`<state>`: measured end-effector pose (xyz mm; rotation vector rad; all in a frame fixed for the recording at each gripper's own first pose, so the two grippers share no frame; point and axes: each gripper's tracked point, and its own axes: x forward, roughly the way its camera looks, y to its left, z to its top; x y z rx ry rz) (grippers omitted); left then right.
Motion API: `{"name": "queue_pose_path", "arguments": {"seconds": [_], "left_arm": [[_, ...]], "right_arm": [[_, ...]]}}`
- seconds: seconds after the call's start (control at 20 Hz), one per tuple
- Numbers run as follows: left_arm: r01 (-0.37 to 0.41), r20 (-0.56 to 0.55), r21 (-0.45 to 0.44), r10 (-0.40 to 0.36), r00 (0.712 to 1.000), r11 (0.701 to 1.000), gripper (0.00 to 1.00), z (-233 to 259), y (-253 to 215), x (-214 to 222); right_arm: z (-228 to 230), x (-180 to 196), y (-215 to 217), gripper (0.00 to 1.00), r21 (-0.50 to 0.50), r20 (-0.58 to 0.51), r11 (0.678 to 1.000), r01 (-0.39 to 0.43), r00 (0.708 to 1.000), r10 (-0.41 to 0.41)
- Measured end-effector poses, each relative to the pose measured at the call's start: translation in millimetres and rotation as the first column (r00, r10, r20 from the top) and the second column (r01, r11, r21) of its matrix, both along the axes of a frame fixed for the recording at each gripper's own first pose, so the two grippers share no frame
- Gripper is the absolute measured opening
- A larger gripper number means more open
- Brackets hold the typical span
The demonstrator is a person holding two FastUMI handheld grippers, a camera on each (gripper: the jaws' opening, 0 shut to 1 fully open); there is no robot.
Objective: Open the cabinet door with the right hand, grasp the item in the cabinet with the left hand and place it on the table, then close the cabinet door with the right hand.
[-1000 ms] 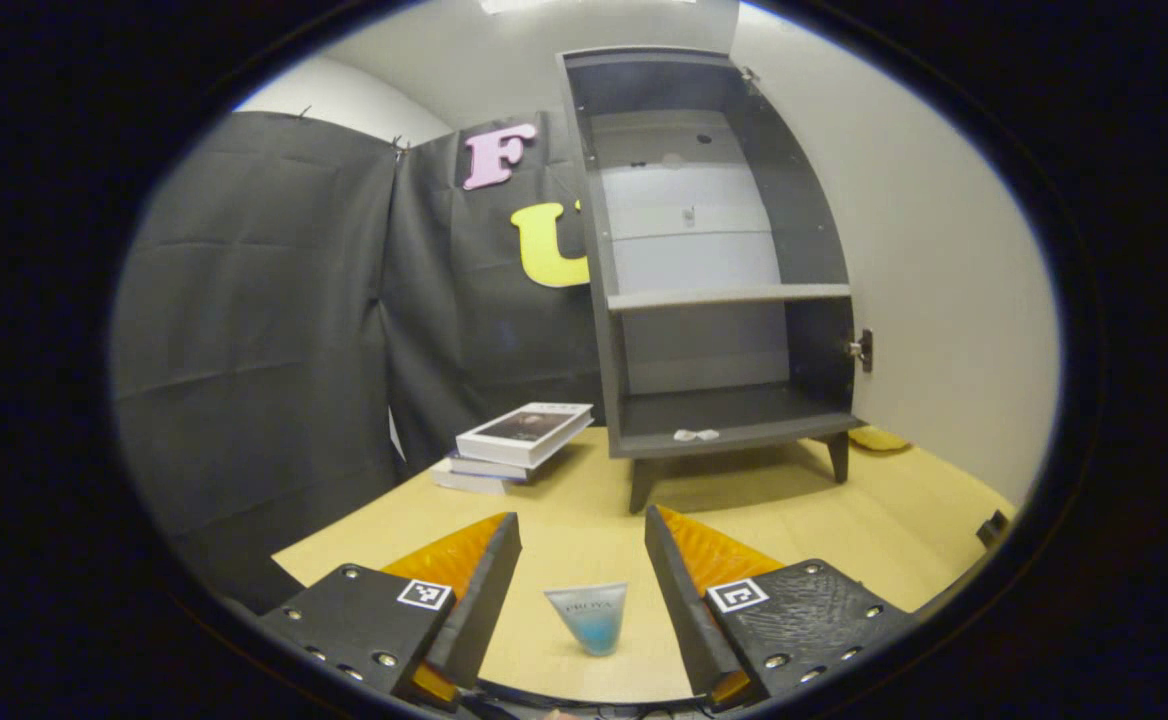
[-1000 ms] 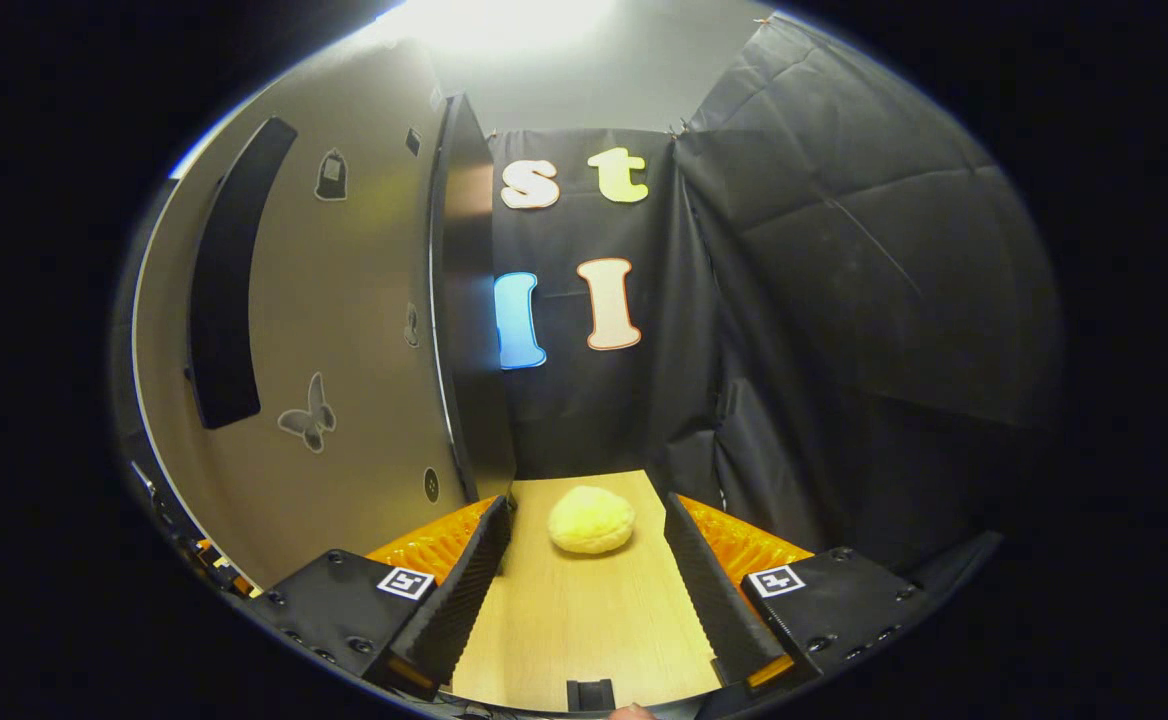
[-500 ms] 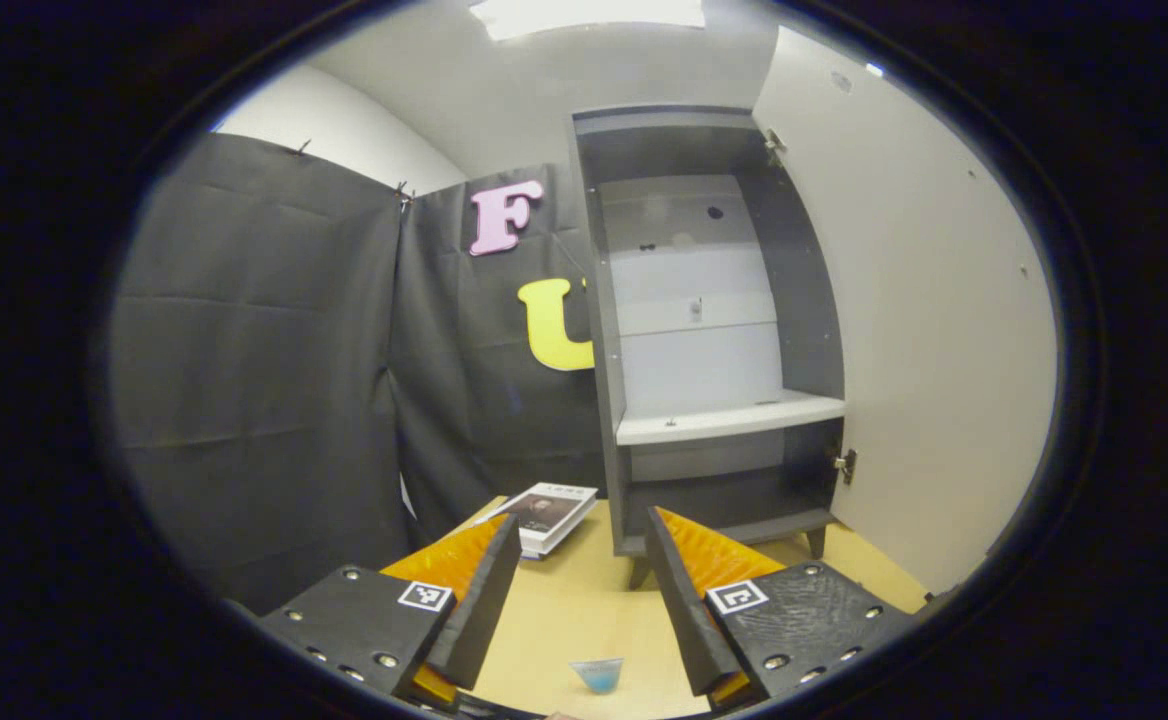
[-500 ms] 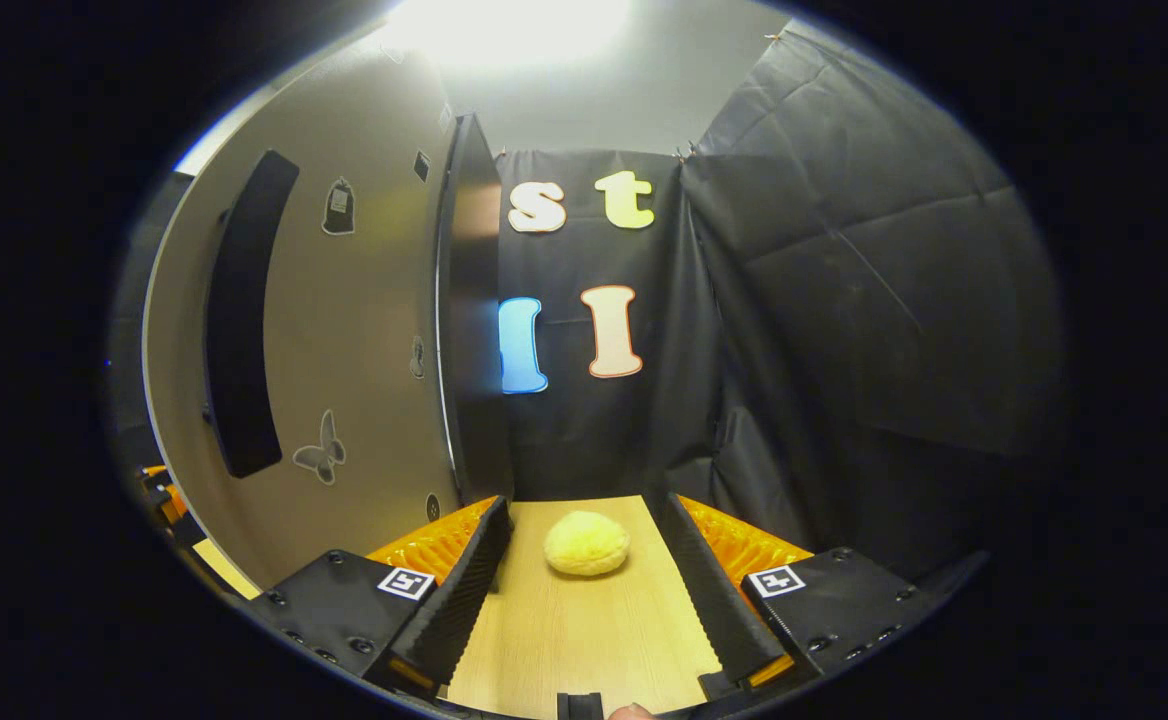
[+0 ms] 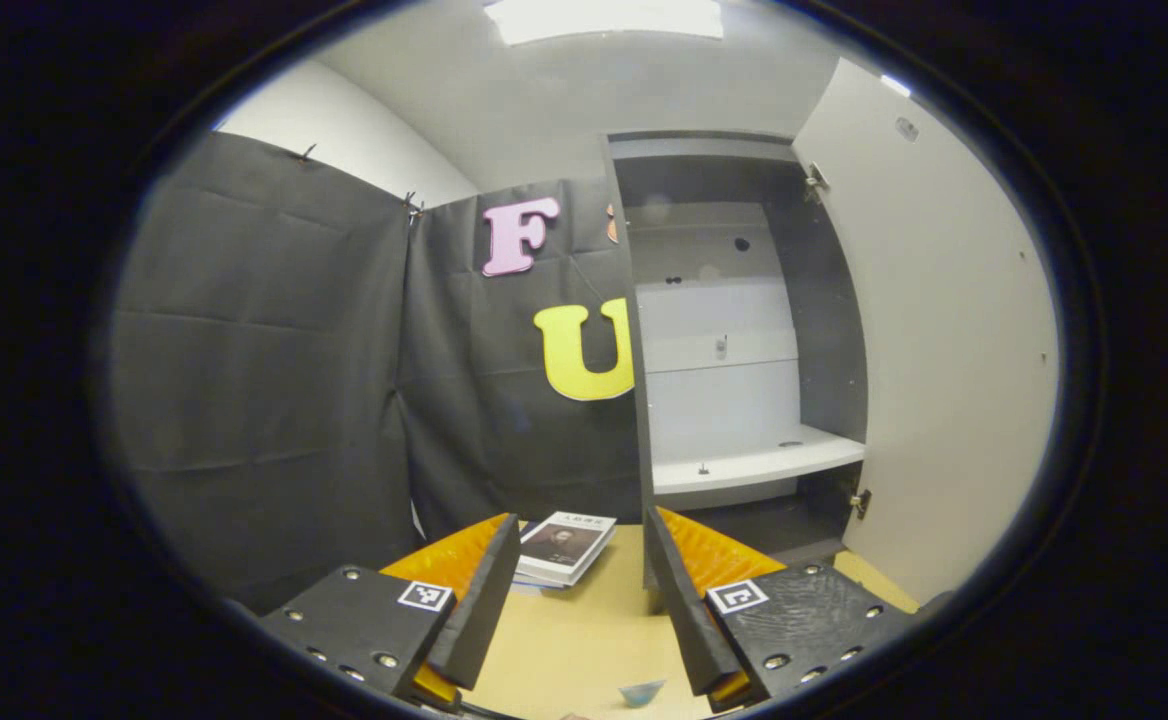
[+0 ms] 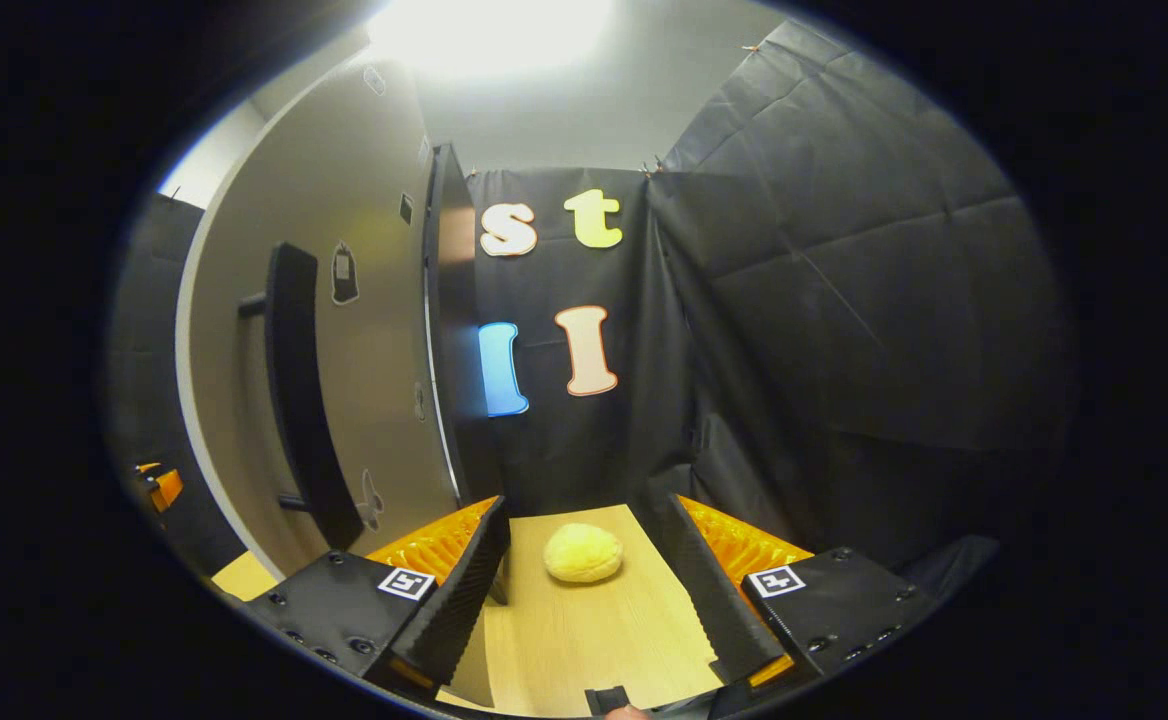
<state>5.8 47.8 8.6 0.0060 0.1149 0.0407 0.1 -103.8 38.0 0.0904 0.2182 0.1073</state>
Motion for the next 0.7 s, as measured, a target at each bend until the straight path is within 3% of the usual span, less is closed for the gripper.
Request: {"name": "queue_pose_path", "arguments": {"seconds": [0.3,0.4,0.55,0.7], "left_arm": [[0.009,-0.003,-0.012,-0.009,1.0,1.0,0.77,-16.2,38.5,-4.1],[0.0,-0.01,-0.033,-0.001,1.0,0.999,0.77,-23.5,52.5,-3.4],[-0.003,-0.025,-0.065,0.001,1.0,0.998,0.75,-36.4,68.2,0.0],[0.004,-0.031,-0.069,-0.007,1.0,0.998,0.75,-43.8,75.1,6.0]], "right_arm": [[32.4,-16.0,30.9,0.98,-0.011,0.036,1.0,0.019,0.999,-0.019],[38.8,-20.0,28.1,0.91,-0.07,0.06,0.995,0.066,0.996,-0.062],[43.6,-28.3,30.2,0.96,-0.12,0.067,0.988,0.101,0.993,-0.093],[45.2,-33.6,35.5,0.92,-0.134,0.064,0.984,0.121,0.992,-0.113]]}}
